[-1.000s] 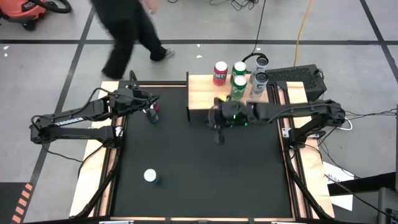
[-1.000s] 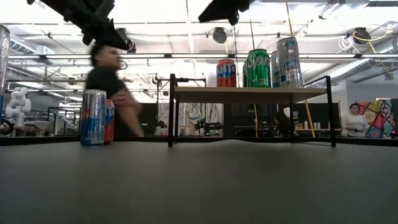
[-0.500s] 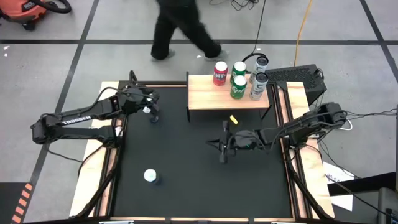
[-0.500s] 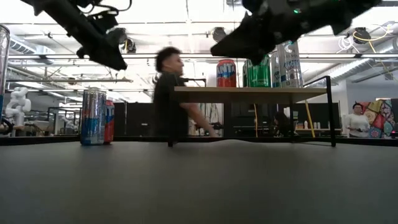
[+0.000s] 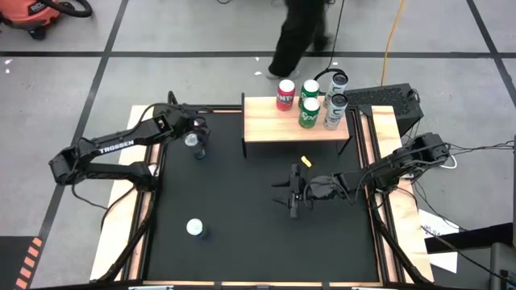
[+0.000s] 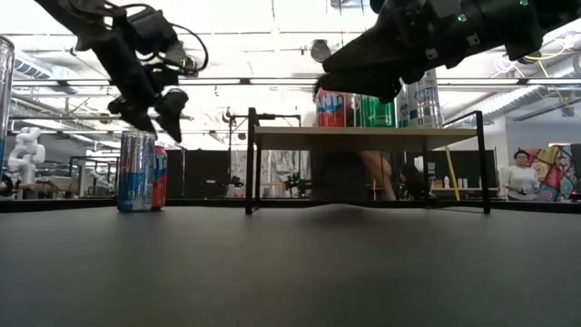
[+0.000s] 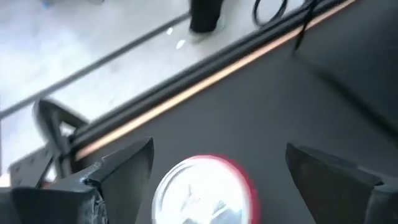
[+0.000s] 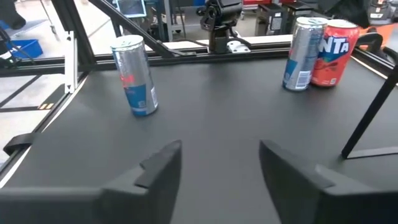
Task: Place canned beverage on shelf
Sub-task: Move the orange soda can to the center of the table
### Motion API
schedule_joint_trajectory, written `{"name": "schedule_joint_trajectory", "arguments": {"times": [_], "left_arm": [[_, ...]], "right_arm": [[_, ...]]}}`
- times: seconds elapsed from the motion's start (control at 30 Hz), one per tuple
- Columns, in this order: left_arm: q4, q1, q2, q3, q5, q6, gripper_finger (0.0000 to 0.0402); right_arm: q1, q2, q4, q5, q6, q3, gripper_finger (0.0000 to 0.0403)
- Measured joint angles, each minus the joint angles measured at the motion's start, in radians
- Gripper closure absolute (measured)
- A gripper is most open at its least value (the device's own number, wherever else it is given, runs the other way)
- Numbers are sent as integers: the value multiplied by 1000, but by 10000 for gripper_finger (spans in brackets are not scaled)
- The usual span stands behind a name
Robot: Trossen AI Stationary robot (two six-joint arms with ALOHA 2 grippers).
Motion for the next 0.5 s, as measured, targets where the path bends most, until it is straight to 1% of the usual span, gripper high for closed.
{"name": "schedule_joint_trajectory", "arguments": {"times": [0.13, 0.23, 0.33, 0.5], "left_arm": [[-78, 44, 1, 0, 0, -31, 33], [-110, 62, 0, 0, 36, -32, 33], [-119, 67, 0, 1, 77, -28, 33], [-119, 67, 5, 2, 78, -26, 33]], "right_arm": [[-3, 0, -9, 24, 37, 0, 146], [-5, 0, -23, 61, 52, 0, 130], [-5, 0, -37, 81, 60, 0, 127], [-5, 0, -38, 80, 78, 0, 132]]}}
